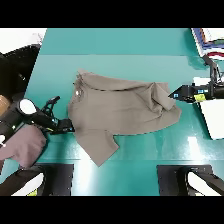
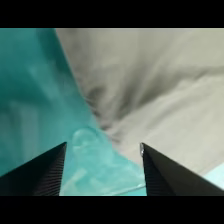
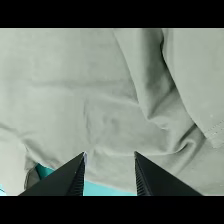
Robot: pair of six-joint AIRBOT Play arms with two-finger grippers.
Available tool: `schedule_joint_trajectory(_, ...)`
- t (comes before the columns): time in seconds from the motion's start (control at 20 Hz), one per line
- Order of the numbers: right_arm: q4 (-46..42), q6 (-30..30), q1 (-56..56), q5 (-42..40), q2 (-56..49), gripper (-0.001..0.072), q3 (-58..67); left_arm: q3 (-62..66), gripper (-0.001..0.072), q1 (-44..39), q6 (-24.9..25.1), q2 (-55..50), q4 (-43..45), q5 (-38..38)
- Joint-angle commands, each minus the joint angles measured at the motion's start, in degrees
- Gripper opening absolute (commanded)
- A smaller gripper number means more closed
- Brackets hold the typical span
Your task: Fold the shirts.
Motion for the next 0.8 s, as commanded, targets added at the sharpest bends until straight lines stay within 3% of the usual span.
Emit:
schedule_joint_trajectory(0.0, 0.1, 0.0, 0.0, 0.0, 0.6, 0.0356, -0.4, -6.0, 0.0546, -2.5, 0.0, 1.1, -5.0, 8.4)
schedule_joint_trajectory(0.15, 0.1, 0.0, 0.0, 0.0, 0.6, 0.0357, -0.4, -6.3, 0.0531, -5.2, -2.1, 1.1, -6.0, 13.3)
schedule_joint_trajectory(0.2, 0.1, 0.0, 0.0, 0.1, 0.6, 0.0356, -0.4, -6.3, 0.0398, -5.2, -2.6, 1.1, -6.0, 13.9)
schedule_joint_trajectory(0.3, 0.0, 0.0, -0.5, 0.4, 0.6, 0.0356, -0.4, -6.2, 0.0023, -5.2, -2.4, 1.1, -5.9, 14.0)
schedule_joint_trajectory(0.5, -4.9, -0.2, -8.0, 6.8, 0.8, 0.0357, -1.4, 0.3, 0.0027, -4.7, -2.4, 1.1, -1.2, 9.6)
schedule_joint_trajectory(0.75, -7.9, -0.2, -26.2, 3.5, 2.6, 0.0379, -17.4, 8.9, 0.0028, -4.7, -2.4, 1.1, 0.4, 9.5)
